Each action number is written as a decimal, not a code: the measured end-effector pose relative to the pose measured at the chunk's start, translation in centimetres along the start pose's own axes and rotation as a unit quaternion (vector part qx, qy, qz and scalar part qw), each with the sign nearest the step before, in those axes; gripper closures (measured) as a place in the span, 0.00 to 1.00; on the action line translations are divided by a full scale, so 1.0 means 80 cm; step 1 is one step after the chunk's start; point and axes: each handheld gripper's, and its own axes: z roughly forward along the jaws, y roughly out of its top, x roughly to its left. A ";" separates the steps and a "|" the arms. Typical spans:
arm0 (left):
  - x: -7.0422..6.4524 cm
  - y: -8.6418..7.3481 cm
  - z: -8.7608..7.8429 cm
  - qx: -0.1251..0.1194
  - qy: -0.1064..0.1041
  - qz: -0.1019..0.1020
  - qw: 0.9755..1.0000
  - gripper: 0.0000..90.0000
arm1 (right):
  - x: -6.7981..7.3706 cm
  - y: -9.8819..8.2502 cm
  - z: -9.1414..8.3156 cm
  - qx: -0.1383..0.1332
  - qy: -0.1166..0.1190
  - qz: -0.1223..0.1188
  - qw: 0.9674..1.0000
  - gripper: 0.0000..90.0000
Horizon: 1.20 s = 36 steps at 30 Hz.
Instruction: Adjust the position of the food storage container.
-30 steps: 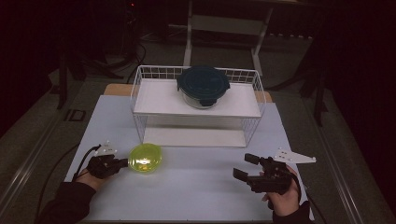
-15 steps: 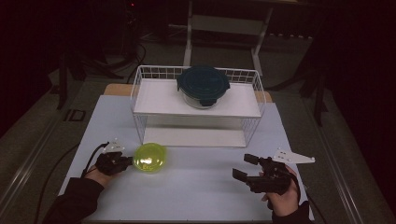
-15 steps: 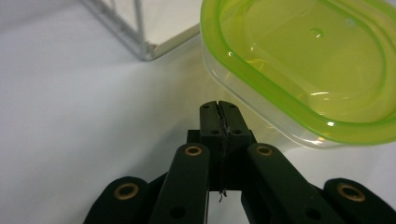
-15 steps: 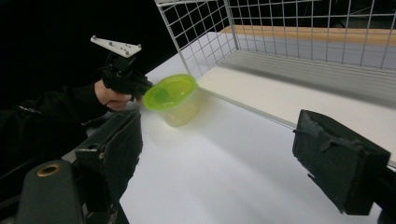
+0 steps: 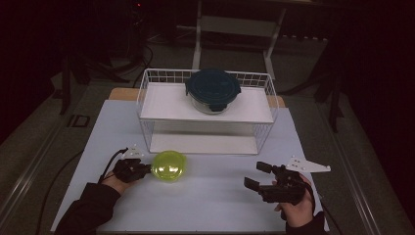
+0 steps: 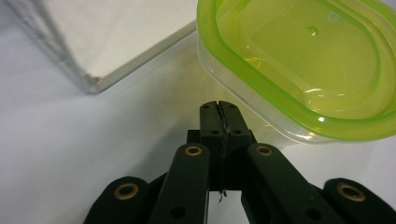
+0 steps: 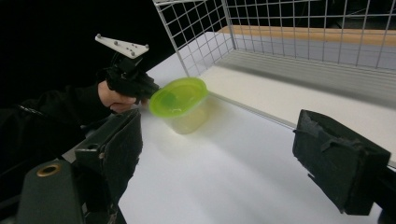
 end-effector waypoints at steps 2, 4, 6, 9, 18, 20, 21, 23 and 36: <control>-0.002 0.002 0.004 0.001 -0.004 0.002 1.000 0.99 | 0.000 -0.001 0.000 0.000 -0.001 0.000 1.000 0.17; -0.005 0.005 0.007 0.002 -0.008 0.002 1.000 0.99 | 0.000 -0.002 -0.001 0.000 -0.005 -0.005 1.000 0.17; -0.007 0.007 0.010 0.004 -0.012 0.004 1.000 0.99 | -0.001 -0.004 -0.001 0.000 -0.007 -0.005 1.000 0.17; -0.011 0.011 0.016 0.003 -0.017 0.006 1.000 0.99 | -0.003 -0.006 -0.002 0.001 -0.010 -0.003 1.000 0.17; -0.021 0.020 0.026 0.002 -0.028 0.012 1.000 0.99 | -0.002 -0.008 0.000 0.004 -0.015 -0.009 1.000 0.17; -0.023 0.022 0.029 0.003 -0.032 0.014 0.999 0.99 | -0.002 -0.008 0.000 0.005 -0.015 -0.008 1.000 0.17; -0.027 0.024 0.031 0.004 -0.033 0.016 0.999 0.99 | -0.003 -0.008 0.000 0.005 -0.016 -0.008 1.000 0.17; -0.029 0.026 0.034 0.004 -0.036 0.017 0.999 0.99 | -0.003 -0.009 0.000 0.006 -0.017 -0.008 1.000 0.17; -0.044 0.038 0.056 0.018 -0.056 0.025 0.998 0.99 | -0.002 -0.009 0.001 0.007 -0.023 -0.017 1.000 0.17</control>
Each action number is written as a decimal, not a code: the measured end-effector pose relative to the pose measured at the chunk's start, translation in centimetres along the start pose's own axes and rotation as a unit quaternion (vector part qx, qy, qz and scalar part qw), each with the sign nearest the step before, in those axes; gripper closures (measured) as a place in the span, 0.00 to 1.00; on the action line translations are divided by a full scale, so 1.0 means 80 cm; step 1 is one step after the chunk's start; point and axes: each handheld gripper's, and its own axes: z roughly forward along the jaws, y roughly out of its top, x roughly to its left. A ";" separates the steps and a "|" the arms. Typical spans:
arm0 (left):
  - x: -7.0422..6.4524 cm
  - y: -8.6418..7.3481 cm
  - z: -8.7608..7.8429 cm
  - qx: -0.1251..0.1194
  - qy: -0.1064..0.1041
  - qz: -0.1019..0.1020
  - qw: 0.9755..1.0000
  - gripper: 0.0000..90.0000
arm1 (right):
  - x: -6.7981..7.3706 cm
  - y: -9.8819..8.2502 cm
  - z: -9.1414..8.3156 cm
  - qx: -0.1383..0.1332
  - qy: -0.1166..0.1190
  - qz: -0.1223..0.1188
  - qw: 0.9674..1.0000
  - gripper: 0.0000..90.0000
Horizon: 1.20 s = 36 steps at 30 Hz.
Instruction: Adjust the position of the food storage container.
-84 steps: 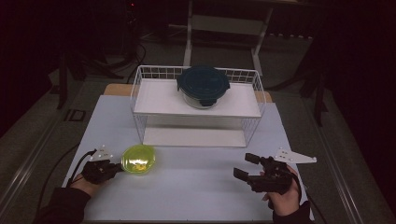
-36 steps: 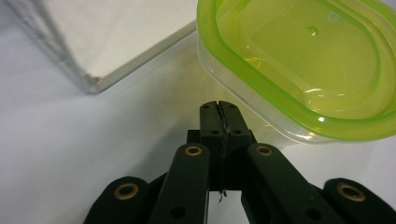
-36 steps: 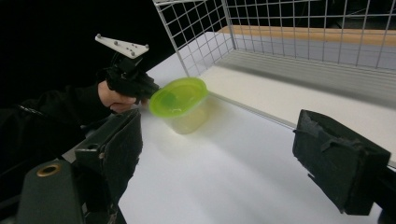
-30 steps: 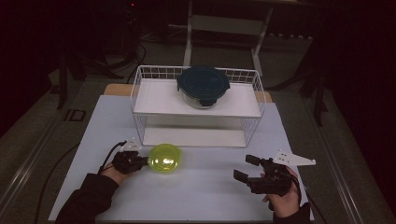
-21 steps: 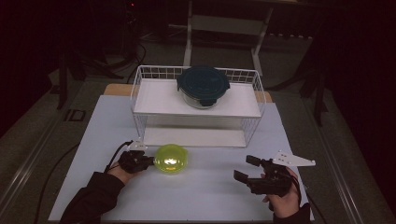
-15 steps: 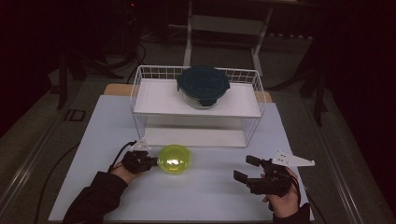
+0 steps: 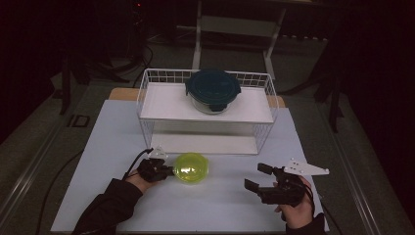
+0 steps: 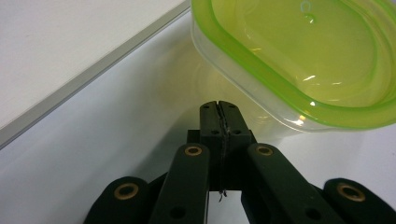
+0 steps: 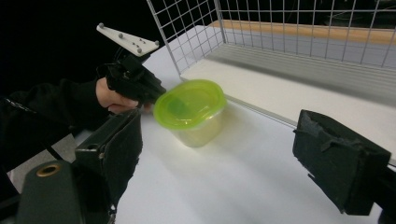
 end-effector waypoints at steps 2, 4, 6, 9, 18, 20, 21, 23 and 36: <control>-0.004 0.002 0.004 0.002 -0.002 0.000 1.000 0.99 | 0.000 0.000 0.000 0.000 -0.001 0.001 1.000 0.17; -0.007 0.003 0.007 0.003 -0.005 0.003 1.000 0.99 | 0.000 0.000 0.000 -0.001 -0.001 0.001 1.000 0.17; -0.009 0.005 0.010 0.004 -0.007 0.004 1.000 0.99 | -0.001 0.000 -0.001 -0.002 -0.002 0.000 1.000 0.17; -0.012 0.008 0.014 0.006 -0.012 0.007 1.000 0.99 | 0.000 0.000 0.000 -0.001 -0.003 -0.003 1.000 0.17; -0.021 0.015 0.026 0.010 -0.021 0.010 1.000 0.99 | 0.000 0.000 0.000 -0.001 -0.005 -0.007 1.000 0.17; -0.023 0.016 0.029 0.014 -0.026 0.010 1.000 0.99 | 0.000 0.000 0.000 -0.001 -0.005 -0.007 1.000 0.17; -0.024 0.016 0.030 0.016 -0.023 0.010 1.000 0.99 | 0.000 0.000 0.000 -0.001 -0.005 -0.008 1.000 0.17; -0.026 0.016 0.031 0.017 -0.027 0.011 0.999 0.99 | 0.001 0.000 0.000 -0.002 -0.006 -0.010 1.000 0.17; -0.019 0.013 0.009 0.006 -0.037 -0.012 0.999 0.98 | 0.002 0.001 -0.001 -0.007 -0.008 -0.019 1.000 0.17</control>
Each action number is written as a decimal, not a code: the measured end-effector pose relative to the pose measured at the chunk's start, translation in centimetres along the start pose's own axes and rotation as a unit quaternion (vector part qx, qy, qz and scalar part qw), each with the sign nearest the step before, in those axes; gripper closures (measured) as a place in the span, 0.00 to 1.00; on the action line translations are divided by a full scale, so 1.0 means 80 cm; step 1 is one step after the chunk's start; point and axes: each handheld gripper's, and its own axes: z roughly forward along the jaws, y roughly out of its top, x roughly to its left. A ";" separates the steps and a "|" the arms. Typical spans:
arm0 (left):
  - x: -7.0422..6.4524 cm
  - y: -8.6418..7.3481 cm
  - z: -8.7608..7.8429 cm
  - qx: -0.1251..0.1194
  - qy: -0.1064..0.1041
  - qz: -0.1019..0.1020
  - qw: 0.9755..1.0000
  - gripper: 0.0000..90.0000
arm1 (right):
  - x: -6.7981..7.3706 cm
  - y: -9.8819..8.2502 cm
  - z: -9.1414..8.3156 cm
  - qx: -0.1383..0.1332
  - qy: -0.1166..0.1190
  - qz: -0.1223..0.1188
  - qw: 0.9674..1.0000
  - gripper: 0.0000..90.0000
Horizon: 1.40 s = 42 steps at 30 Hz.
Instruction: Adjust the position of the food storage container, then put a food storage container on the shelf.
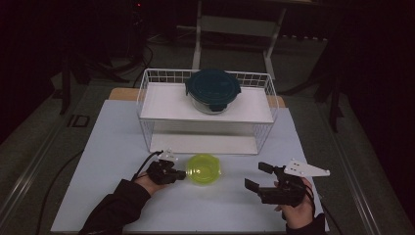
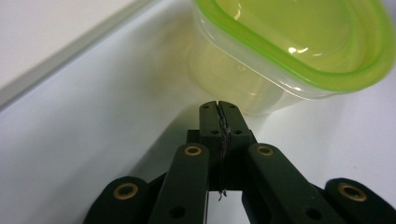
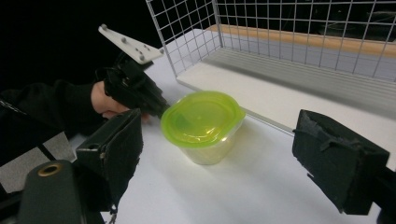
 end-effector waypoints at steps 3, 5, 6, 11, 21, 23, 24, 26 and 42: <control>0.002 0.000 -0.019 -0.014 -0.001 -0.006 1.000 0.96 | 0.001 0.000 0.001 0.001 -0.008 -0.008 1.000 0.19; 0.002 0.001 -0.031 -0.021 -0.001 -0.005 1.000 0.92 | 0.001 0.000 0.002 0.002 -0.011 -0.014 1.000 0.19; 0.002 0.001 -0.037 -0.024 -0.003 -0.005 1.000 0.90 | 0.002 0.000 0.002 0.003 -0.012 -0.016 1.000 0.19; -0.004 0.003 -0.063 -0.037 -0.014 -0.005 0.999 0.71 | 0.004 0.000 0.003 0.005 -0.019 -0.023 1.000 0.19; -0.038 0.020 -0.101 -0.072 -0.025 -0.005 0.997 0.08 | 0.006 0.007 0.005 -0.001 -0.024 -0.024 0.999 0.17; -0.043 0.024 -0.105 -0.083 -0.032 -0.017 0.996 0.01 | 0.006 0.009 0.007 0.001 -0.021 -0.025 0.999 0.15; -0.045 0.026 -0.107 -0.089 -0.031 -0.019 0.995 0.01 | 0.005 0.010 0.010 0.003 -0.017 -0.023 1.000 0.15; -0.049 0.031 -0.109 -0.100 -0.023 -0.028 0.994 0.01 | 0.003 0.015 0.016 0.011 -0.024 -0.028 0.999 0.15; -0.041 0.060 -0.072 -0.083 -0.035 -0.114 0.989 0.01 | -0.015 0.027 0.078 0.070 -0.011 0.058 0.996 0.15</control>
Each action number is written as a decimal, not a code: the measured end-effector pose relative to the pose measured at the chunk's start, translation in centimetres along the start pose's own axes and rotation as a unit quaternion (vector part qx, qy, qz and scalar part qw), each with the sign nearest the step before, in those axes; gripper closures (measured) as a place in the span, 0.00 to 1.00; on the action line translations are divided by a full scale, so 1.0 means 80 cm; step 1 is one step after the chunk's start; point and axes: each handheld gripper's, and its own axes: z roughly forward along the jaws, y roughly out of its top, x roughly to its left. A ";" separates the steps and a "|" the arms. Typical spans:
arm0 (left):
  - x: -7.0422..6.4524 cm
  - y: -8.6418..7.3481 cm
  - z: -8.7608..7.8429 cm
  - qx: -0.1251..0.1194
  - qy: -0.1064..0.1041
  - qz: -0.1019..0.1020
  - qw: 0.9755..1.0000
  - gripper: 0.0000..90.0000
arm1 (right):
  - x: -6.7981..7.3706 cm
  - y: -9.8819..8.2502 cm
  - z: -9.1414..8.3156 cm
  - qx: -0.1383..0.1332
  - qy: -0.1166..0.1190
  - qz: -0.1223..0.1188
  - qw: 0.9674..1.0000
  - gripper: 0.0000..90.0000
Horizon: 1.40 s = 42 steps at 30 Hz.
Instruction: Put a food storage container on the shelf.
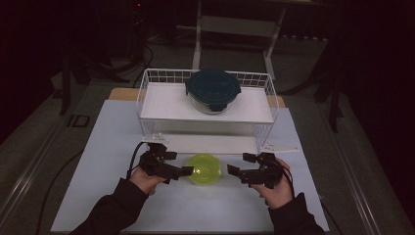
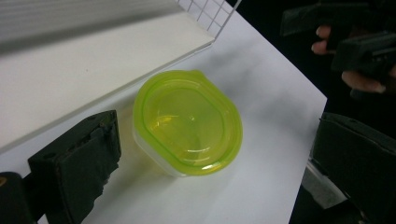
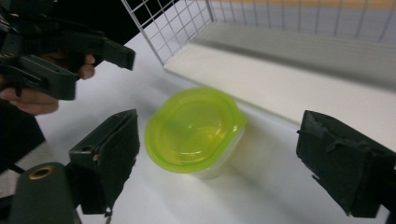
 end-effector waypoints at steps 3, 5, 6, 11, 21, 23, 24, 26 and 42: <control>0.010 0.003 0.008 0.007 -0.005 -0.031 0.999 0.01 | -0.009 -0.001 0.020 0.025 0.010 0.040 0.999 0.17; 0.017 0.004 0.013 0.011 -0.002 -0.049 0.999 0.01 | -0.014 -0.002 0.030 0.040 0.011 0.057 0.998 0.19; 0.020 0.003 0.015 0.012 -0.001 -0.054 0.998 0.01 | -0.014 -0.002 0.030 0.040 0.011 0.057 0.998 0.19; 0.036 -0.003 0.026 0.020 0.000 -0.099 0.995 0.07 | -0.026 -0.008 0.054 0.078 0.007 0.094 0.993 0.25; 0.054 -0.017 0.041 0.049 0.015 -0.156 0.986 0.35 | -0.038 -0.017 0.088 0.125 0.011 0.159 0.979 0.46; 0.057 -0.019 0.043 0.051 0.002 -0.162 0.985 0.45 | -0.039 -0.017 0.091 0.130 0.011 0.168 0.977 0.52; 0.057 -0.019 0.043 0.051 0.002 -0.162 0.985 0.47 | -0.039 -0.017 0.091 0.130 0.011 0.168 0.977 0.52; 0.058 -0.021 0.045 0.059 -0.002 -0.162 0.985 0.51 | -0.040 -0.018 0.094 0.133 0.013 0.176 0.975 0.56; 0.051 -0.026 0.050 0.057 -0.019 -0.180 0.982 0.81 | -0.029 -0.019 0.096 0.148 0.020 0.184 0.971 0.81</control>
